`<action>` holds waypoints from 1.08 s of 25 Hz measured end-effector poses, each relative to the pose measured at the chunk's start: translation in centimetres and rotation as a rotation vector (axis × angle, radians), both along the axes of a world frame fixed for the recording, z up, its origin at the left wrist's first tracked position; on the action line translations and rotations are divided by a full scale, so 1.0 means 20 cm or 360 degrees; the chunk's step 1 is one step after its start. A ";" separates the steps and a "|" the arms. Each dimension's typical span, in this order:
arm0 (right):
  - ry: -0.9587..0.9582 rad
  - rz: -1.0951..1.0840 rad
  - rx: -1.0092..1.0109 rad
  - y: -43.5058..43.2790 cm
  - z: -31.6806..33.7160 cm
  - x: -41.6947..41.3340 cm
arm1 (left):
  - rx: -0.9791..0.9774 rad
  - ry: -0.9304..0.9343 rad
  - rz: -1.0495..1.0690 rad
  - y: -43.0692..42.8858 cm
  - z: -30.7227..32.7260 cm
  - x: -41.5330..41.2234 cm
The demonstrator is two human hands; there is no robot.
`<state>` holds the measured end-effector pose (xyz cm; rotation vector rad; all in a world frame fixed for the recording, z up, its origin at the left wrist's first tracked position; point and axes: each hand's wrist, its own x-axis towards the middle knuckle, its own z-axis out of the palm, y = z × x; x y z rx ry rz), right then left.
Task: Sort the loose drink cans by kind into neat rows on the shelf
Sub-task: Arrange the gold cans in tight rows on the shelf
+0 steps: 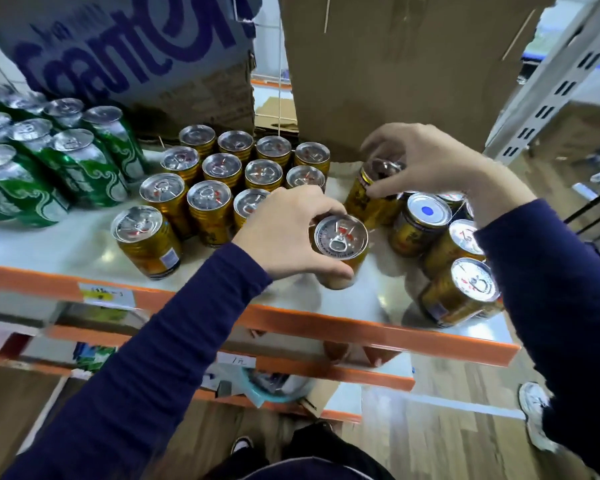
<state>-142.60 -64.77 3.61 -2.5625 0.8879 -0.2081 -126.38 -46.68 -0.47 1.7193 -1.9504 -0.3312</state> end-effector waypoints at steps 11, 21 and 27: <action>-0.0127 -0.0211 0.0115 0.57 -0.25 -0.07 | 0.0107 -0.0309 0.0201 0.24 -0.11 0.38; 0.0309 -0.0364 0.0121 0.66 -0.41 0.04 | 0.0132 0.0394 0.0245 0.31 -0.35 0.40; -0.0331 -0.0527 0.0089 0.67 -0.37 0.04 | 0.0093 0.0380 0.0259 0.30 -0.41 0.40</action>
